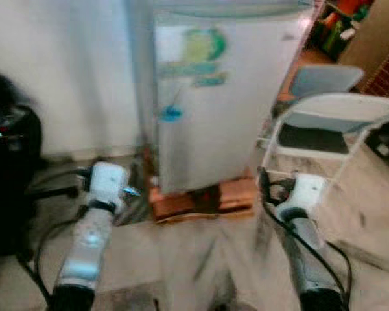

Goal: Restocking fridge

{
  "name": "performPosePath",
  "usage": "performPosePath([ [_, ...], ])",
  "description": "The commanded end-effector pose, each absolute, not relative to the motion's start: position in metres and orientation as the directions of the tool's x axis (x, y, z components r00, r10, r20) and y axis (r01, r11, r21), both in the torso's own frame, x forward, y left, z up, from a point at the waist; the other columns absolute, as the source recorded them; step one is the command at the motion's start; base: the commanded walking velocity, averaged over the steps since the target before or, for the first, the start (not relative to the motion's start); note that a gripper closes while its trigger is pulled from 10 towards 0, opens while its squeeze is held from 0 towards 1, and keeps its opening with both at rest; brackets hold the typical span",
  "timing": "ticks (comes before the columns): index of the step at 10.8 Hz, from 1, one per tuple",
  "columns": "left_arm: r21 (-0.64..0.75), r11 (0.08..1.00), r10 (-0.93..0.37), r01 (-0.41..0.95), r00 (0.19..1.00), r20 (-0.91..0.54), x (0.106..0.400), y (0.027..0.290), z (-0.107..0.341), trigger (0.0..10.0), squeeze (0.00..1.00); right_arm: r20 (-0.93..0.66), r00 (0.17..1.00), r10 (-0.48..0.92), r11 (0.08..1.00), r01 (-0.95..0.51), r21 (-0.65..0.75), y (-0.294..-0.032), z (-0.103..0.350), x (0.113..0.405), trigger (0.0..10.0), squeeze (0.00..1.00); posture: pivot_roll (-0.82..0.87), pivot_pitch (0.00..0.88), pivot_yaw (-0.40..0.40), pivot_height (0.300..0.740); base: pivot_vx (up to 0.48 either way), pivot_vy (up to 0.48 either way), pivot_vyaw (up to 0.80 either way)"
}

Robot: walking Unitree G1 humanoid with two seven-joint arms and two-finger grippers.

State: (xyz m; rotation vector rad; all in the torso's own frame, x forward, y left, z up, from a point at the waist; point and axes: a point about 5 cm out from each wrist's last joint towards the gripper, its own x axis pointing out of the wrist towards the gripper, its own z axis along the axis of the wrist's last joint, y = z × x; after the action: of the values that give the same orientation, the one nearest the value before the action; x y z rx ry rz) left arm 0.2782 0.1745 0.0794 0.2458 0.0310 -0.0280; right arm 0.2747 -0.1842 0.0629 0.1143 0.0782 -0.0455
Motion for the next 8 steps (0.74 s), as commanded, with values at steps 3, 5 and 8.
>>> performPosePath([
  [3, 0.225, 0.970, -0.080, 0.090, 0.995, -0.053, 0.276, 0.163, 0.076, 10.0, 0.00, -0.161, 0.982, -0.103, 0.990, 0.117, 0.078, -0.197, 0.052, 0.267, 10.0, 0.00, 0.12, 0.017, -0.047, 0.740, 0.000, 0.000, 0.00],
  [5, 0.214, 0.973, -0.077, 0.085, 0.996, -0.047, 0.280, 0.162, 0.077, 10.0, 0.00, -0.170, 0.983, -0.073, 0.988, 0.095, 0.125, -0.193, 0.050, 0.270, 10.0, 0.00, 0.12, 0.014, -0.052, 0.740, 0.000, 0.212, -0.69],
  [8, 0.214, 0.972, -0.088, 0.101, 0.994, -0.070, 0.276, 0.161, 0.072, 10.0, 0.00, -0.109, 0.992, -0.058, 0.984, 0.075, 0.161, -0.192, 0.056, 0.270, 10.0, 0.00, 0.11, 0.015, -0.030, 0.740, 0.000, 0.466, -0.53],
])
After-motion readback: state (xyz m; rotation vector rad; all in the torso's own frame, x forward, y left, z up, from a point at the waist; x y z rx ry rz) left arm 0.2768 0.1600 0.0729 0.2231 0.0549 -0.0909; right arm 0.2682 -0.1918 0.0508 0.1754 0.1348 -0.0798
